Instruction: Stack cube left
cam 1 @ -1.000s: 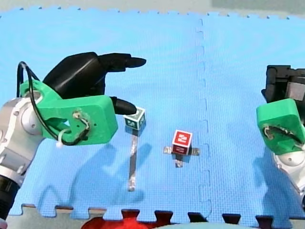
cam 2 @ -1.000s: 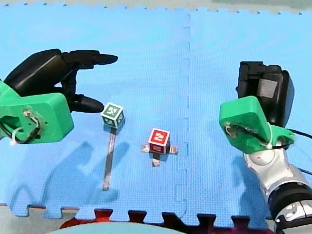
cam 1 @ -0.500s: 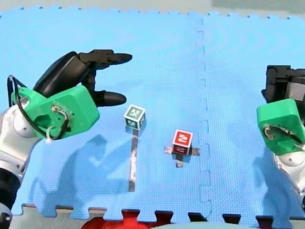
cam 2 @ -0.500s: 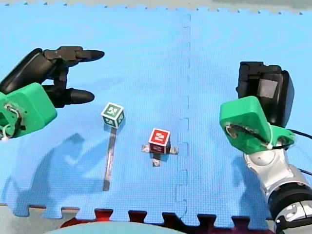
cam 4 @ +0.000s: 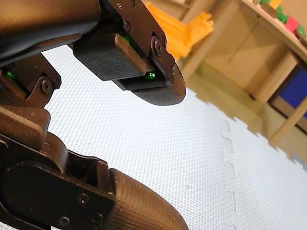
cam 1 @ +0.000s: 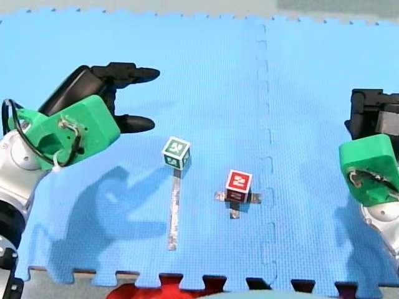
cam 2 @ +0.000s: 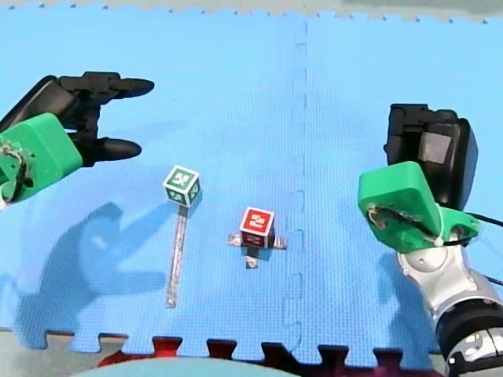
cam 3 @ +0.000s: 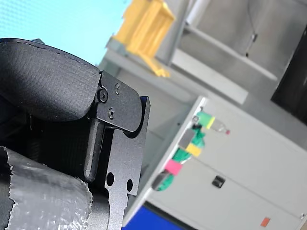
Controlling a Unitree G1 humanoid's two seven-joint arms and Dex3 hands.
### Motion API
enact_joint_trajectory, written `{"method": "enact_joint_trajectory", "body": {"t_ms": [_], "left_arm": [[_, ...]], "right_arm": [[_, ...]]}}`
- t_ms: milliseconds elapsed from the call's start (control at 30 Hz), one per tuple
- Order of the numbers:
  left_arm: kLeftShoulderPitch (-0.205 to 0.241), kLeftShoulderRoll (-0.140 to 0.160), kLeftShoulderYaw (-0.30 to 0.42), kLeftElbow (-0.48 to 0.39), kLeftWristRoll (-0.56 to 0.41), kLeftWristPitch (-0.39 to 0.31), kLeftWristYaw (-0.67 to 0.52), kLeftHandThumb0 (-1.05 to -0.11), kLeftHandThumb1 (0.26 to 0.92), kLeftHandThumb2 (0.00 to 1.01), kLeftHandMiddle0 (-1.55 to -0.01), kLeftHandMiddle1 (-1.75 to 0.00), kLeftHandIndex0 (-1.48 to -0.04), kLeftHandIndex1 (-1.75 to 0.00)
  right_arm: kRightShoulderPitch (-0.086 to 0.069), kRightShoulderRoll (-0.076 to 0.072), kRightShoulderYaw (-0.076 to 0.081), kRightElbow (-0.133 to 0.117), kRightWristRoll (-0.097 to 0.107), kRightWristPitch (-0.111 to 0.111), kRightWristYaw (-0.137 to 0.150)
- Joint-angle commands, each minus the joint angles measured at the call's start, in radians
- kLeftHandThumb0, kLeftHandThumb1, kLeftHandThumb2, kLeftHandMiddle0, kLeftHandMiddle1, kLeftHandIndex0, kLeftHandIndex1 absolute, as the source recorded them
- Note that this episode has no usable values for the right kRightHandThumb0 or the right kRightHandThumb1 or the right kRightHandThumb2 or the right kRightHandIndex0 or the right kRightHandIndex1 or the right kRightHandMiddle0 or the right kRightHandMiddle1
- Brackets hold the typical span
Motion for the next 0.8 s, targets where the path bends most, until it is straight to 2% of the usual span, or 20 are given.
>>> {"method": "enact_joint_trajectory", "body": {"t_ms": [0,100,167,200,233,267,300,333,367,500,600,767], "left_arm": [[-0.022,0.002,-0.004,0.035,0.01,-0.003,0.012,-1.048,0.763,0.0,-0.83,-1.75,-0.71,-0.03],[-0.031,0.001,-0.006,0.055,0.016,-0.008,0.022,-1.037,0.72,0.0,-0.81,-1.74,-0.73,-0.03],[-0.037,0.0,-0.006,0.066,0.018,-0.007,0.025,-0.984,0.681,0.0,-0.81,-1.72,-0.74,-0.02],[-0.041,0.001,-0.006,0.073,0.018,-0.005,0.026,-0.932,0.664,0.0,-0.81,-1.71,-0.74,-0.02],[-0.044,0.003,-0.005,0.079,0.018,-0.004,0.025,-0.78,0.642,0.01,-0.81,-1.71,-0.72,-0.02],[-0.048,0.006,-0.005,0.086,0.017,-0.003,0.02,-0.698,0.635,0.01,-0.81,-1.7,-0.71,-0.02],[-0.053,0.01,-0.004,0.093,0.016,-0.004,0.011,-0.62,0.63,0.01,-0.81,-1.72,-0.68,-0.01],[-0.057,0.013,-0.004,0.098,0.015,-0.005,-0.001,-0.588,0.629,0.01,-0.81,-1.73,-0.67,0.0],[-0.06,0.017,-0.005,0.103,0.015,-0.007,-0.013,-0.569,0.629,0.0,-0.81,-1.74,-0.65,0.0],[-0.068,0.027,-0.015,0.108,0.025,-0.013,-0.038,-0.636,0.662,0.01,-0.8,-1.75,-0.55,0.0],[-0.072,0.029,-0.017,0.109,0.028,-0.012,-0.051,-0.645,0.675,0.02,-0.79,-1.75,-0.53,0.0],[-0.077,0.024,-0.02,0.113,0.03,-0.017,-0.079,-0.572,0.681,0.01,-0.79,-1.75,-0.52,0.0]], "right_arm": [[0.002,-0.006,-0.001,-0.005,0.003,-0.005,0.0],[0.005,-0.007,-0.002,-0.008,0.005,-0.006,0.002],[0.007,-0.007,-0.004,-0.011,0.008,-0.006,0.007],[0.008,-0.007,-0.005,-0.012,0.01,-0.007,0.009],[0.009,-0.008,-0.006,-0.013,0.011,-0.007,0.01],[0.01,-0.008,-0.007,-0.013,0.012,-0.007,0.012],[0.012,-0.008,-0.008,-0.014,0.012,-0.008,0.013],[0.013,-0.008,-0.008,-0.015,0.013,-0.009,0.015],[0.014,-0.007,-0.009,-0.015,0.014,-0.01,0.017],[0.014,-0.006,-0.012,-0.013,0.017,-0.012,0.02],[0.013,-0.006,-0.012,-0.01,0.017,-0.012,0.018],[0.014,-0.01,-0.009,-0.011,0.01,-0.015,0.007]]}}
